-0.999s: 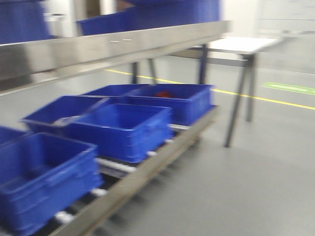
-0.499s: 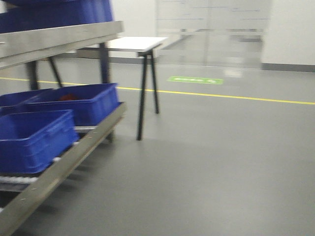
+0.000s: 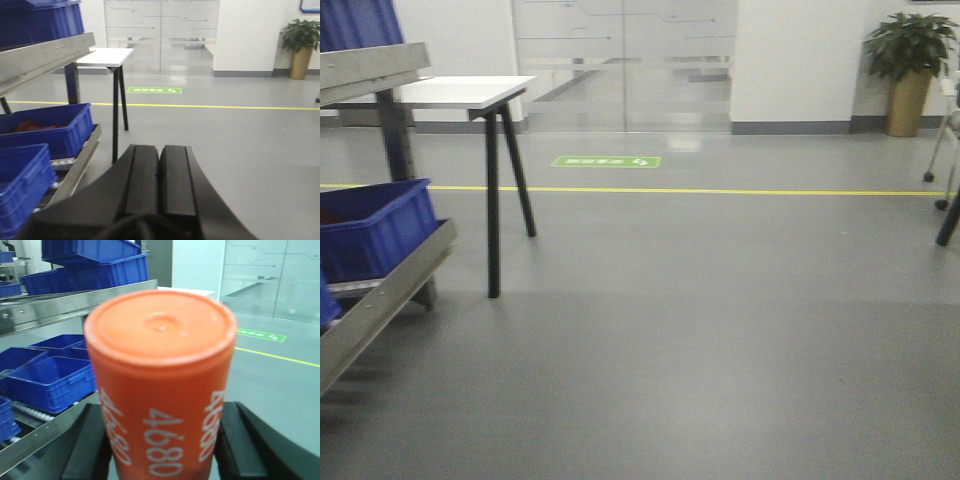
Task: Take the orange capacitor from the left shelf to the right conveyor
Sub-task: 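Drive the base to the conveyor table, holding the cylinder in the right gripper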
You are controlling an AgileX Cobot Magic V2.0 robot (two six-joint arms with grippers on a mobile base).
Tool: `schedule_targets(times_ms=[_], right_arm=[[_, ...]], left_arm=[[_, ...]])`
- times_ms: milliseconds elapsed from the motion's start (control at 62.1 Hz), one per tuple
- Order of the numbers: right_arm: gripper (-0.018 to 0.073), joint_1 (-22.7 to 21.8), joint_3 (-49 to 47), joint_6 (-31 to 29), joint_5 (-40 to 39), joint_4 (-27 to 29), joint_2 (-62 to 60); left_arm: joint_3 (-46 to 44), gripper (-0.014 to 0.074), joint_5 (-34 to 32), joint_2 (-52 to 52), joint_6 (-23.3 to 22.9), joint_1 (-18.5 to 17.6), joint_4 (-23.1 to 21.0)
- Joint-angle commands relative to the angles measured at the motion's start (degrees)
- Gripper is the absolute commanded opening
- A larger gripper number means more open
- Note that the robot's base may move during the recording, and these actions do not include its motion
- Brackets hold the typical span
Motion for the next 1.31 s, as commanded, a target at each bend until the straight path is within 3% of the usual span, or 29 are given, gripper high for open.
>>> schedule_targets(times_ms=[0,1289], right_arm=[[0.0058,-0.3,-1.6,-0.1,-5.1,-0.5,0.7],[0.0058,-0.2,-1.6,-0.1,-5.1,-0.5,0.7]], left_arm=[[-0.4,-0.0105,-4.8,0.6,0.0,-0.1,-0.3],[-0.4,-0.0105,-4.8,0.6,0.0,-0.1,-0.3]])
